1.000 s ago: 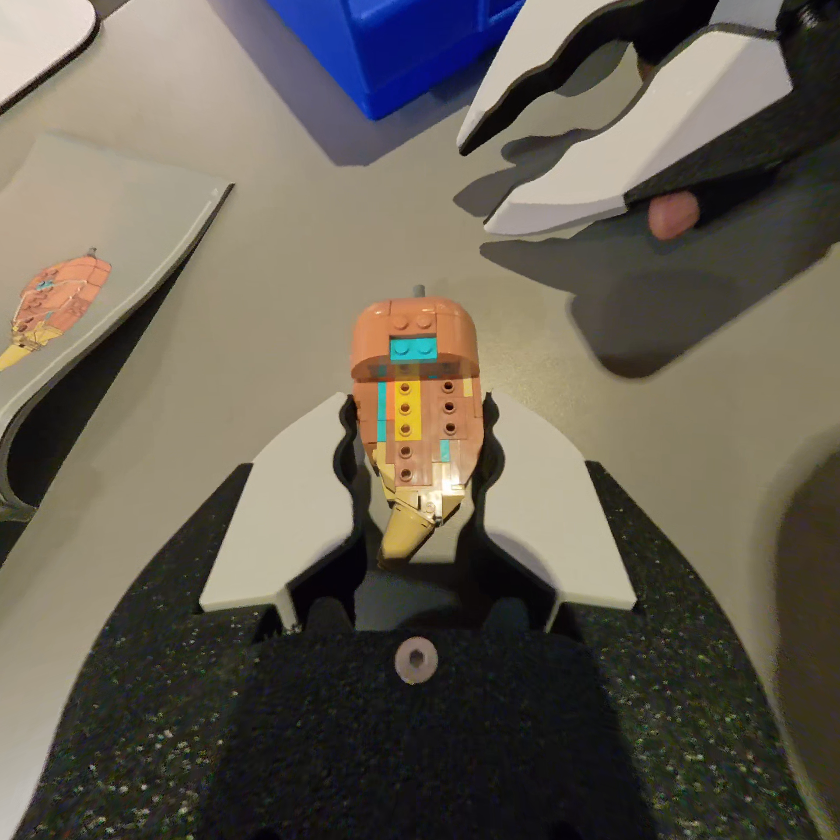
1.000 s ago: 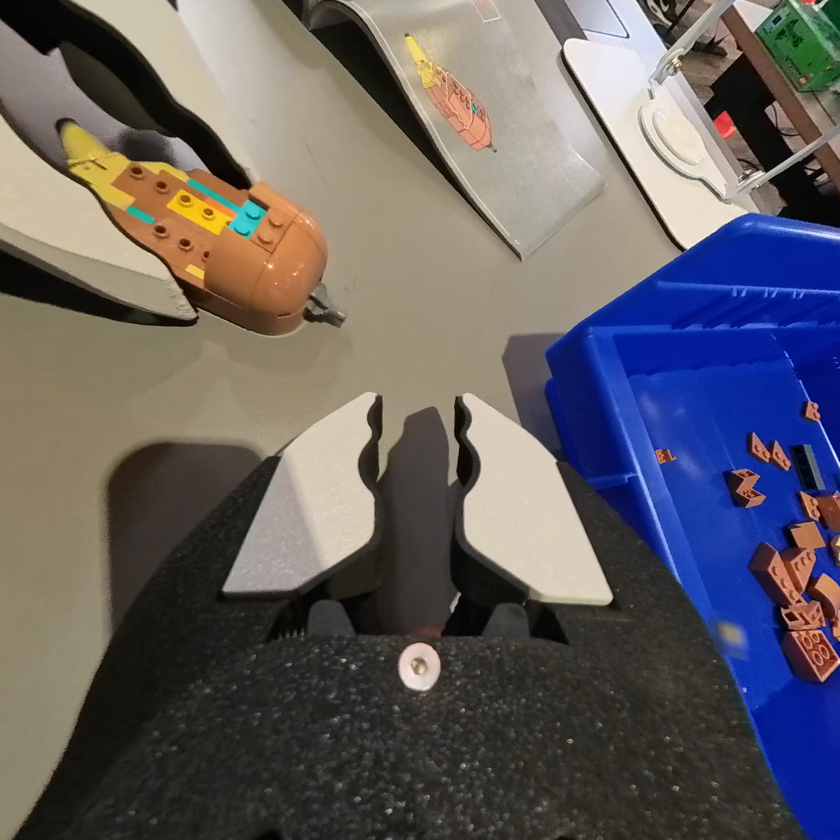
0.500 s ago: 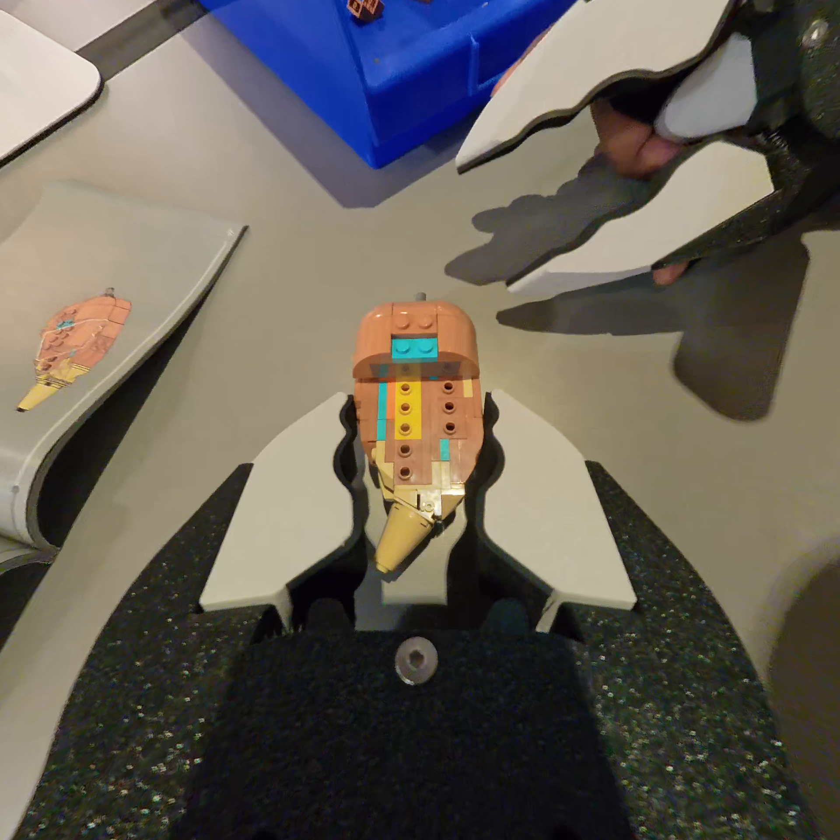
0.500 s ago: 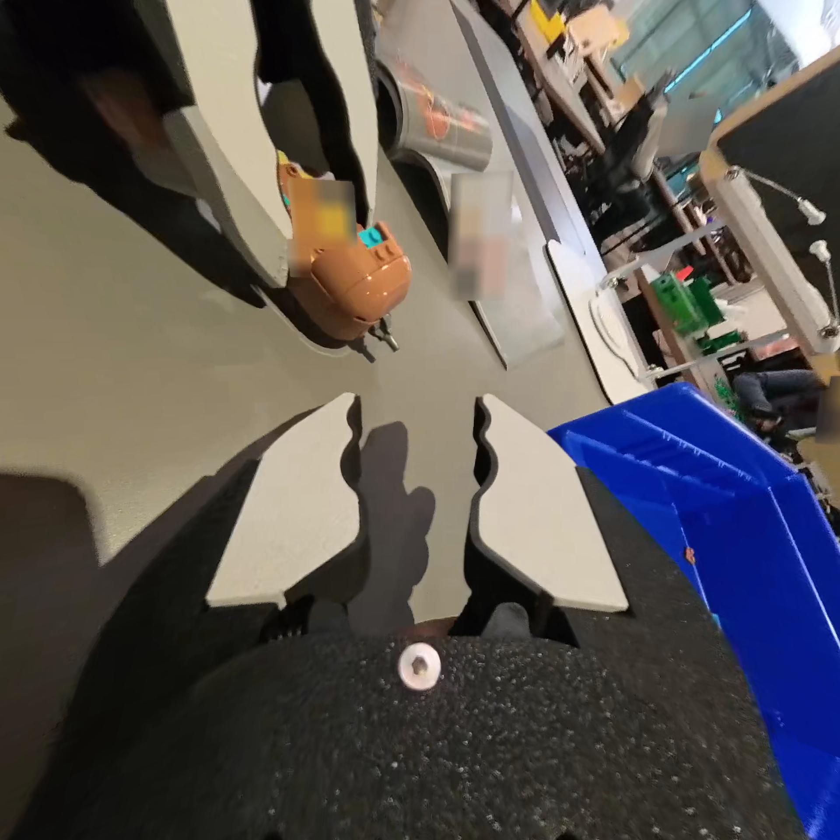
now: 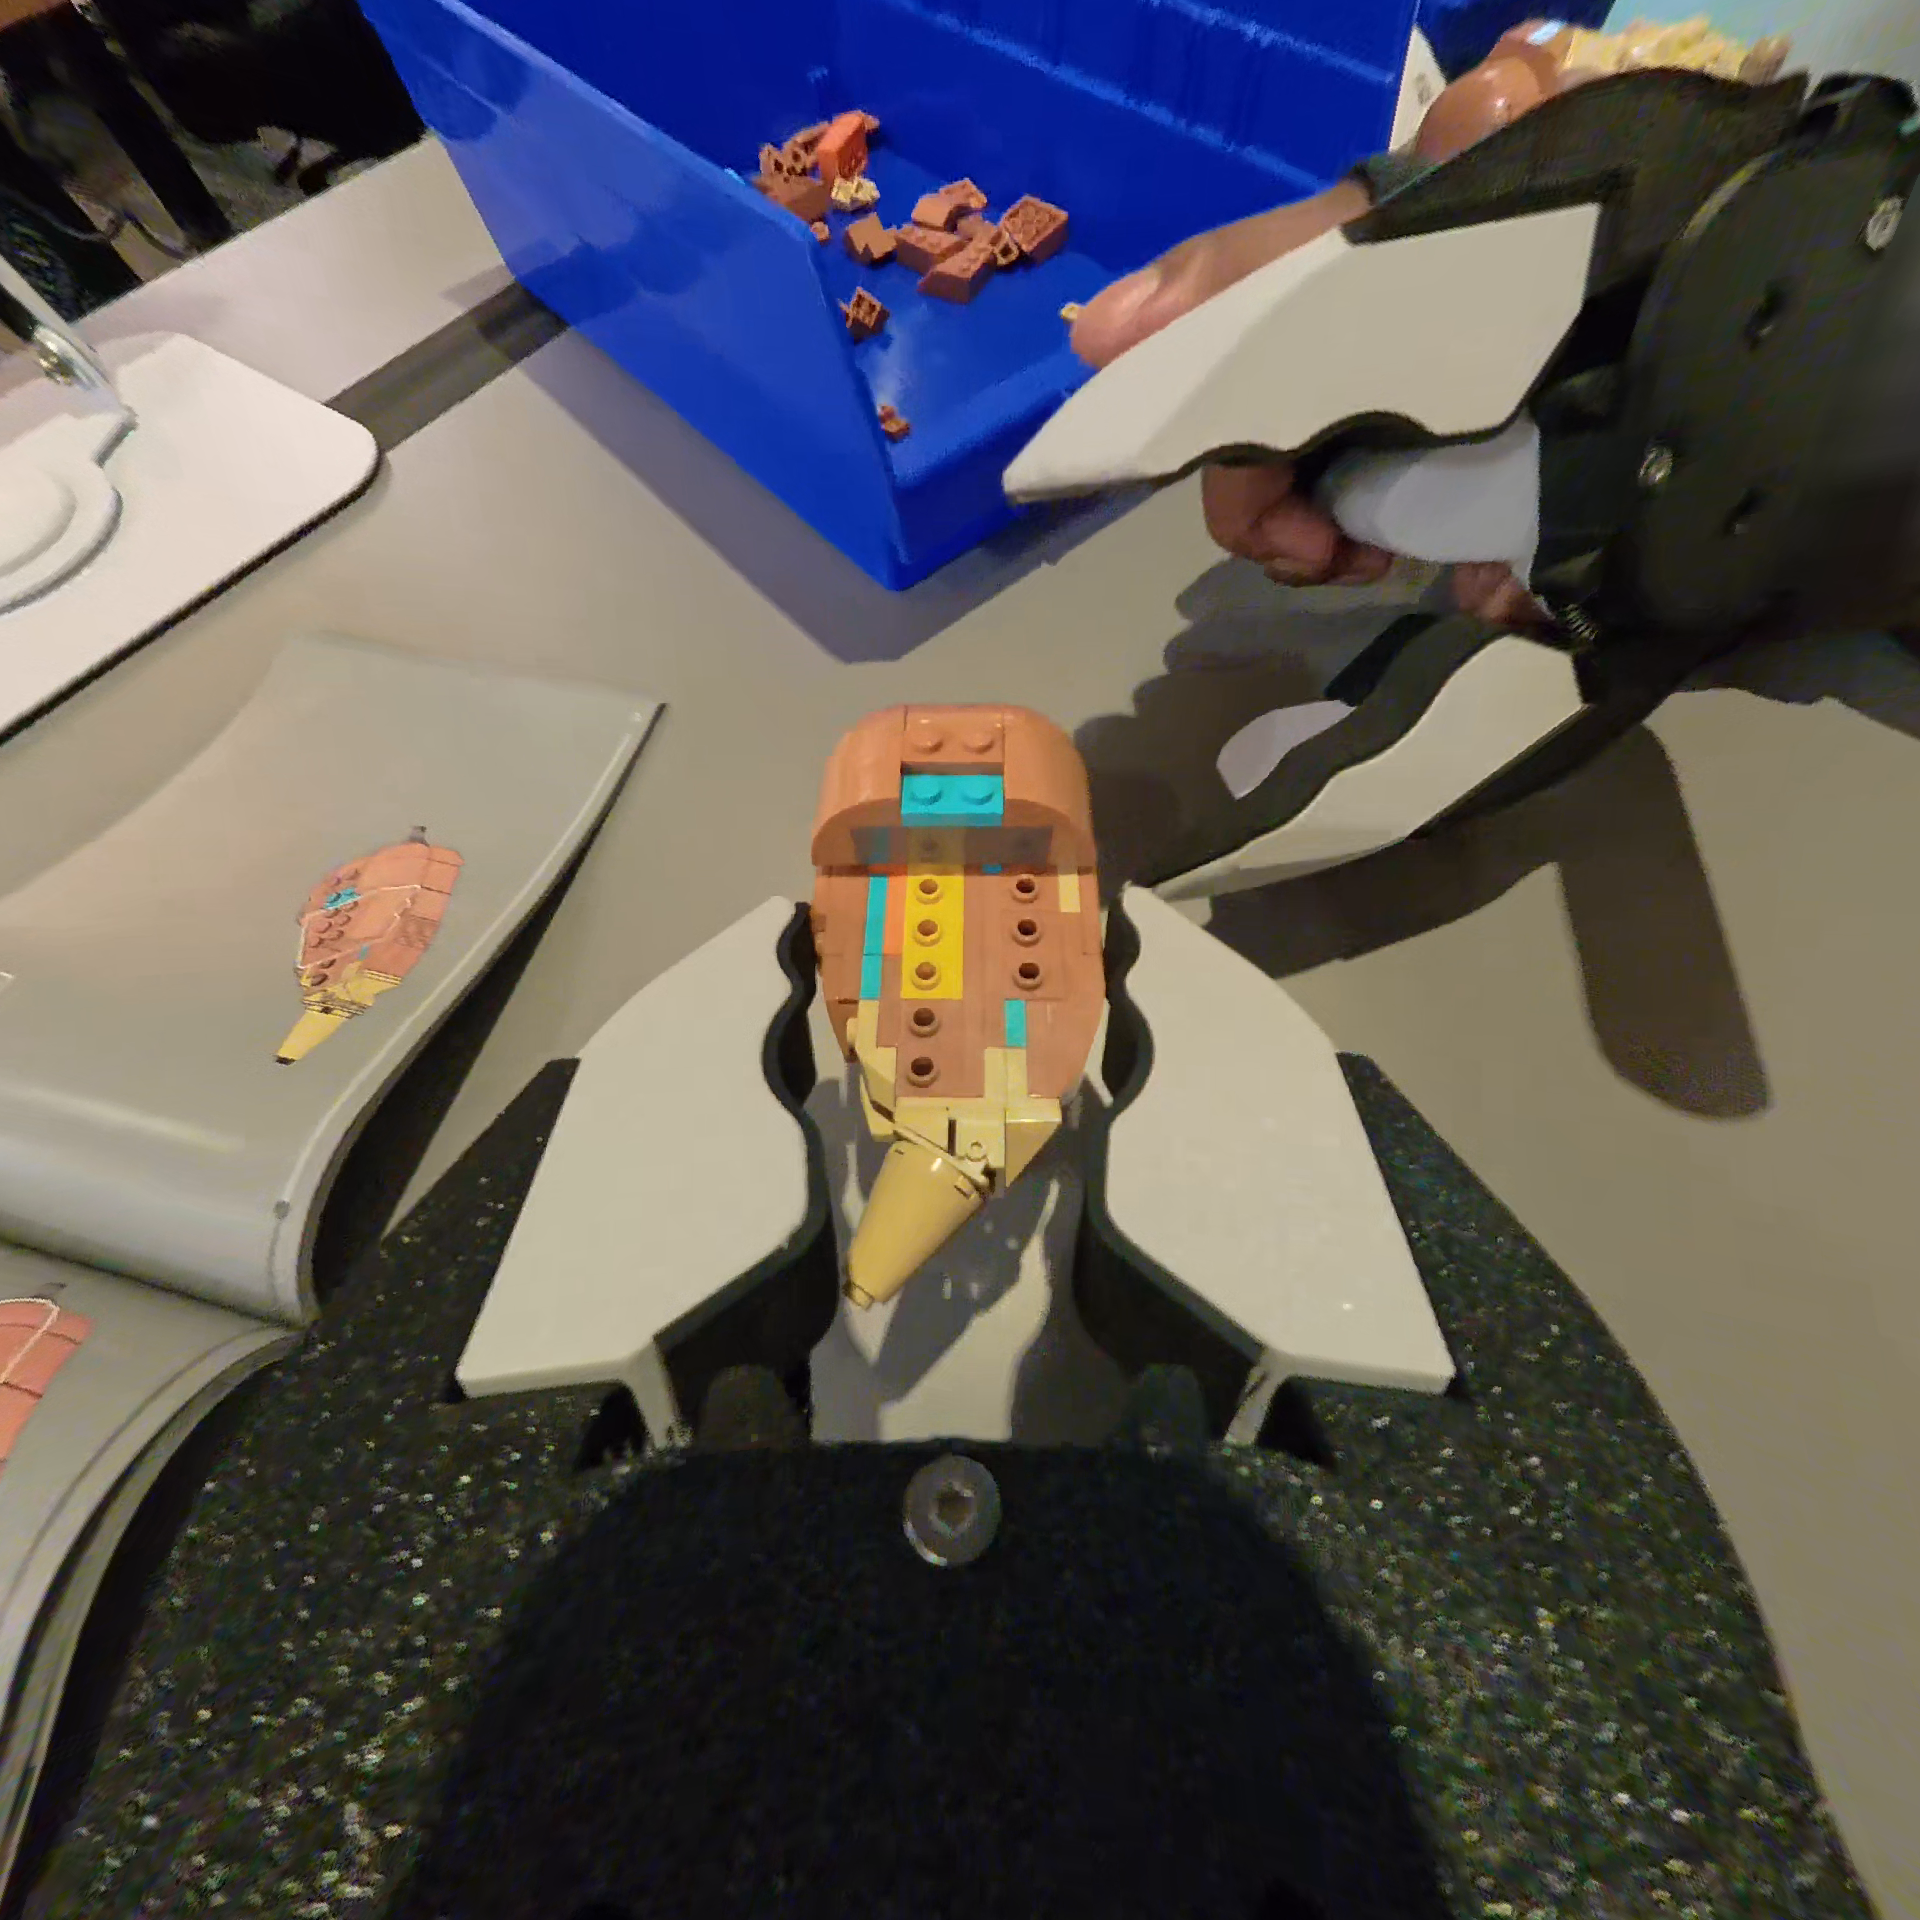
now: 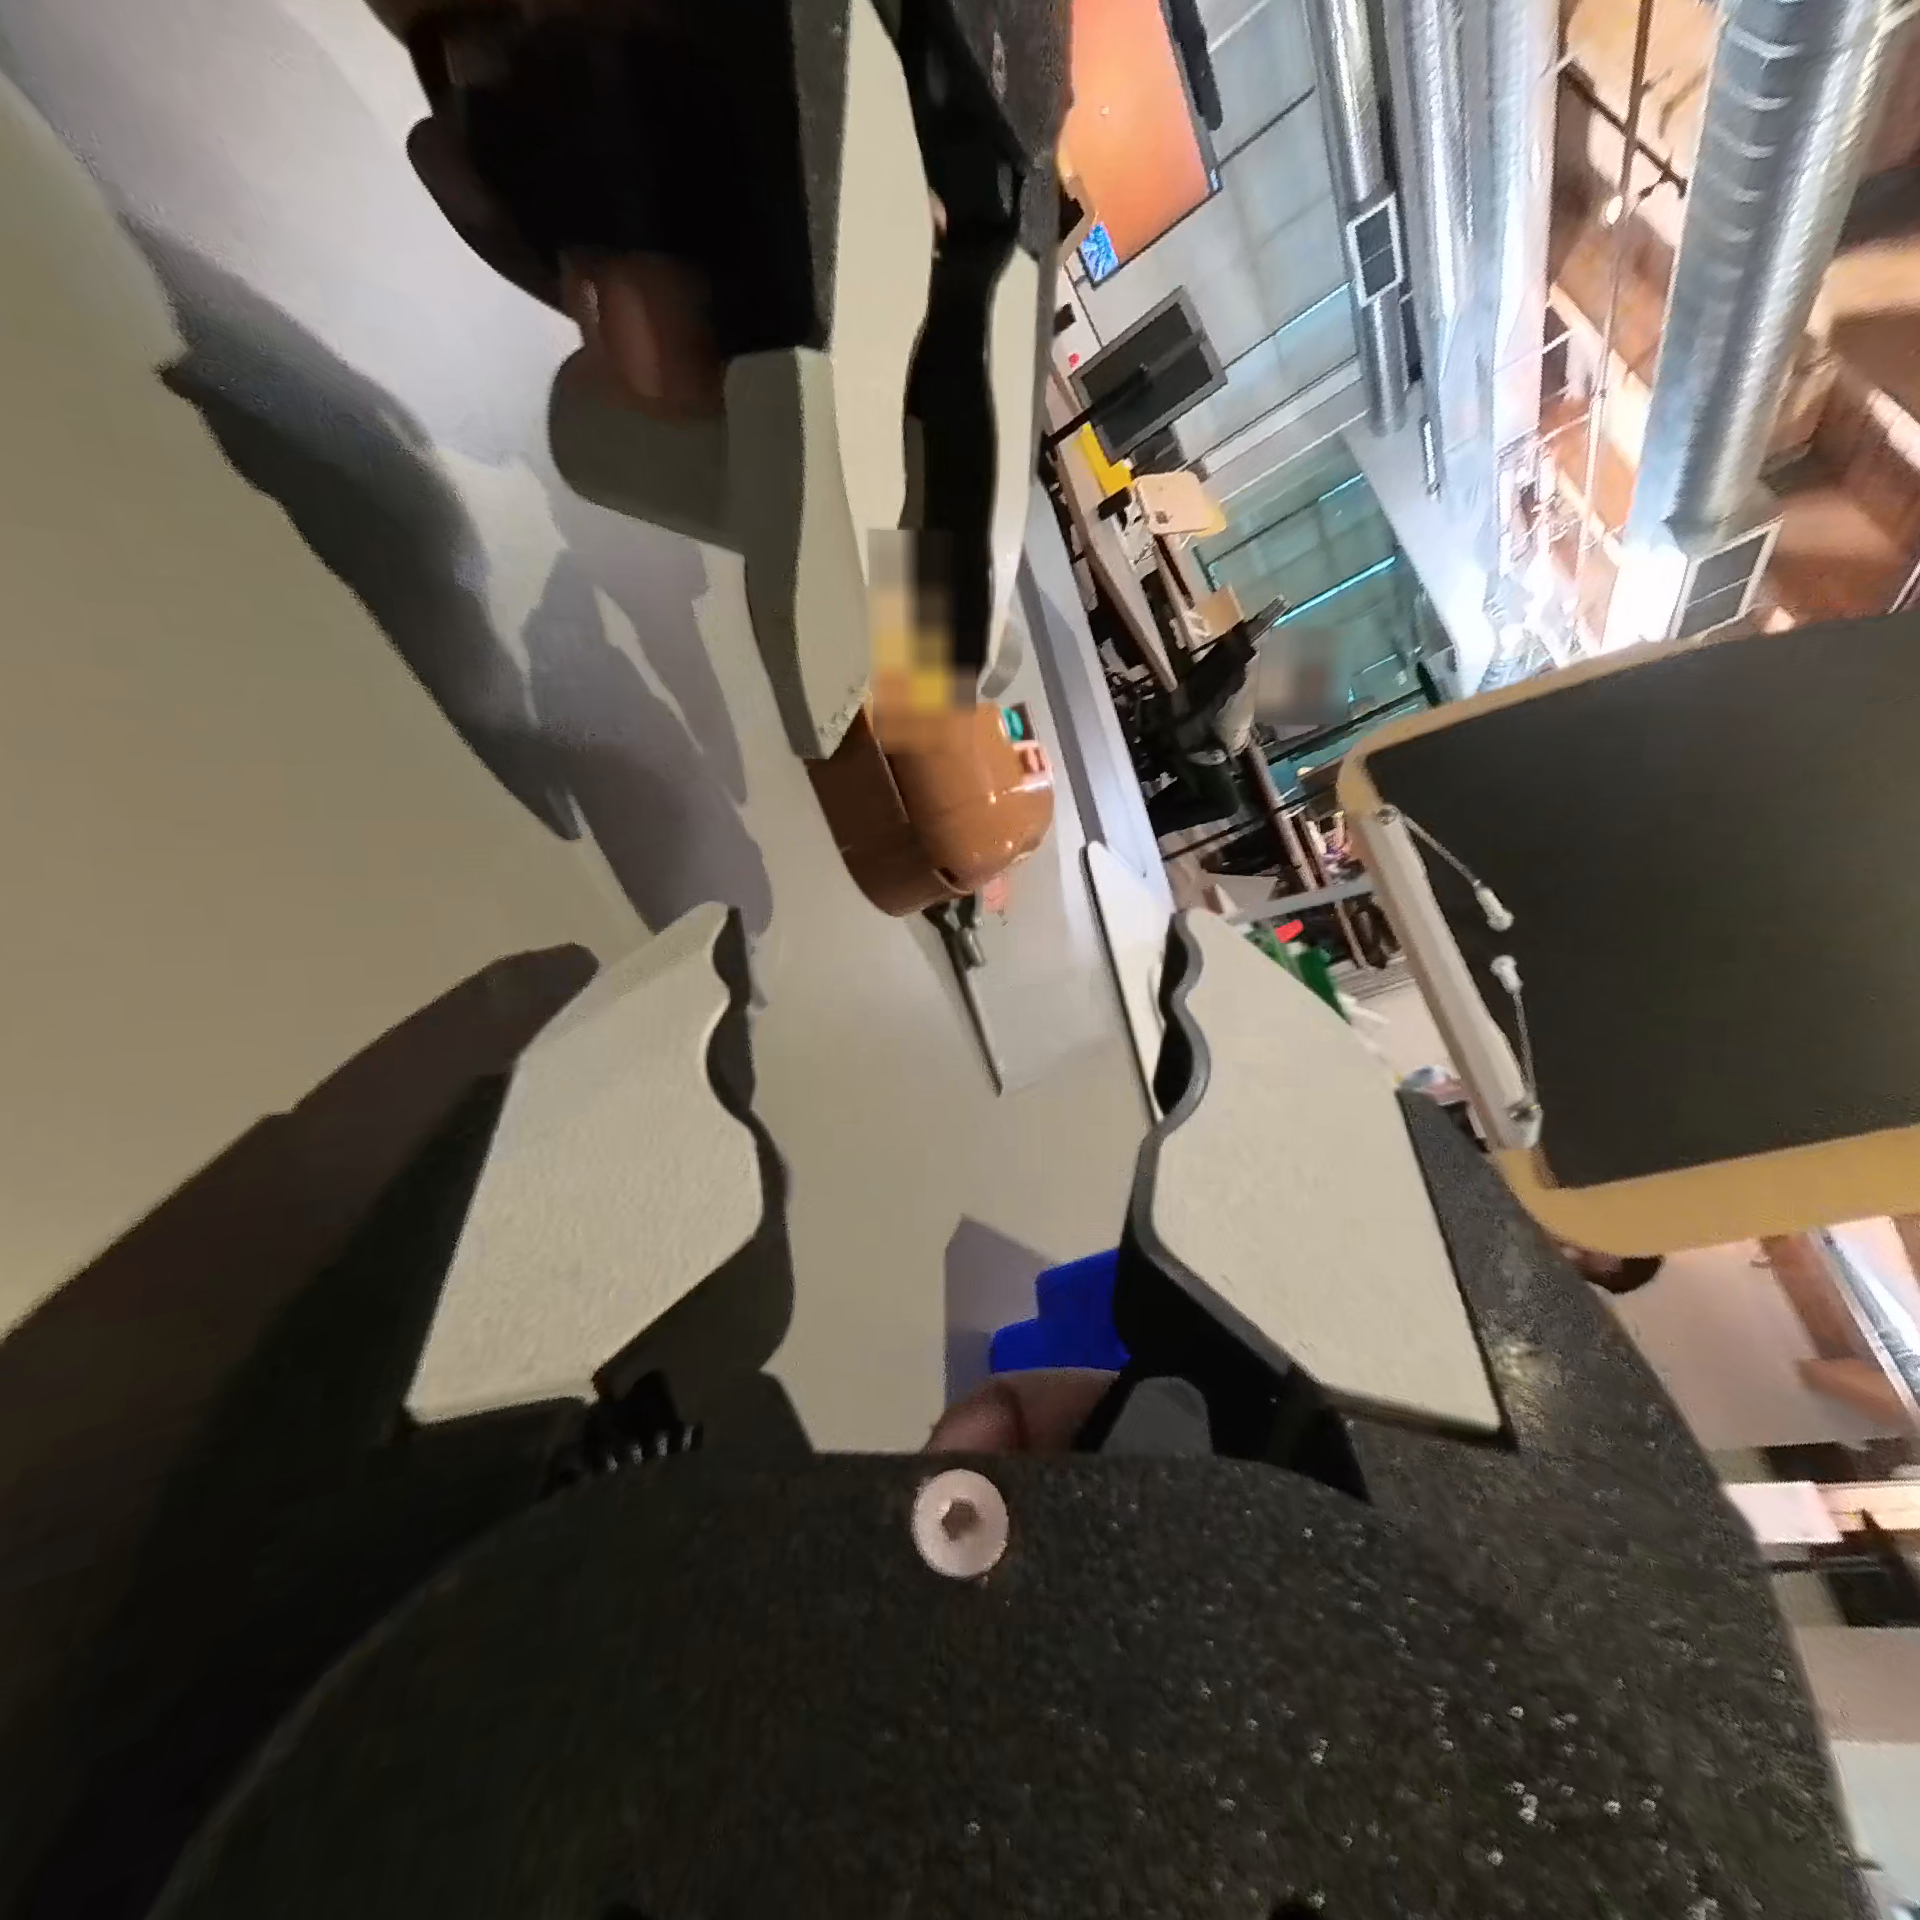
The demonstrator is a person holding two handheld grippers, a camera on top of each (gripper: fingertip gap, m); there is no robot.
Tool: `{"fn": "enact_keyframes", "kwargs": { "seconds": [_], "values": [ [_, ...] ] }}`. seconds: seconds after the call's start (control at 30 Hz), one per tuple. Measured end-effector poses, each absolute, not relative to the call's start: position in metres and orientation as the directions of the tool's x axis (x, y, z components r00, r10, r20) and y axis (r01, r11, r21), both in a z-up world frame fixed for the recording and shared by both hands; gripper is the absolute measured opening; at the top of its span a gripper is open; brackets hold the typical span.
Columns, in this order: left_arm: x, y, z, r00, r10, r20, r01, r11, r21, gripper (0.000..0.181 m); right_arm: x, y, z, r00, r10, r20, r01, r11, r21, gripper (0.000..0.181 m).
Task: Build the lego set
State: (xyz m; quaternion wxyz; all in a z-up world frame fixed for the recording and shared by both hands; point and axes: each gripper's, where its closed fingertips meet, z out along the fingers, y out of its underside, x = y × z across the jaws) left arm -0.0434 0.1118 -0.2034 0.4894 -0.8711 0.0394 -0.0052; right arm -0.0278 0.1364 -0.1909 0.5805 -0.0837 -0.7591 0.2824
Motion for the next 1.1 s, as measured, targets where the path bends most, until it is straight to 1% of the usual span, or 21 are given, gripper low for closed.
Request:
{"fn": "enact_keyframes", "kwargs": {
  "seconds": [0.17,0.3,0.4,0.53,0.67,0.83,1.03,1.1],
  "values": [
    [-0.047,0.107,-0.194,0.997,-0.080,-0.010,-0.047,-0.470,-0.881,0.054,-0.040,0.126,-0.183,-0.254,0.375,0.892,-0.231,0.872,-0.433,0.079],
    [-0.048,0.106,-0.196,0.995,-0.098,0.034,-0.013,-0.442,-0.897,0.053,-0.050,0.118,-0.185,-0.261,0.368,0.893,-0.226,0.876,-0.427,0.078],
    [-0.047,0.106,-0.210,0.989,-0.121,0.085,0.021,-0.452,-0.892,0.054,-0.056,0.119,-0.199,-0.272,0.325,0.906,-0.199,0.902,-0.384,0.076],
    [-0.046,0.104,-0.220,0.987,-0.157,0.045,-0.032,-0.460,-0.887,0.053,-0.058,0.122,-0.208,-0.266,0.298,0.917,-0.184,0.918,-0.352,0.075],
    [-0.048,0.106,-0.224,0.986,-0.159,0.045,-0.036,-0.471,-0.881,0.054,-0.059,0.123,-0.209,-0.238,0.268,0.934,-0.182,0.932,-0.314,0.075],
    [-0.048,0.106,-0.228,0.986,-0.157,0.056,-0.030,-0.497,-0.867,0.054,-0.059,0.125,-0.211,-0.234,0.255,0.938,-0.180,0.937,-0.299,0.071],
    [-0.046,0.104,-0.249,0.984,-0.174,0.043,-0.075,-0.617,-0.784,0.053,-0.057,0.128,-0.219,-0.305,0.260,0.916,-0.155,0.936,-0.317,0.064],
    [-0.045,0.105,-0.251,0.983,-0.176,0.043,-0.078,-0.625,-0.776,0.053,-0.056,0.129,-0.221,-0.332,0.262,0.906,-0.140,0.936,-0.322,0.064]
  ]
}}
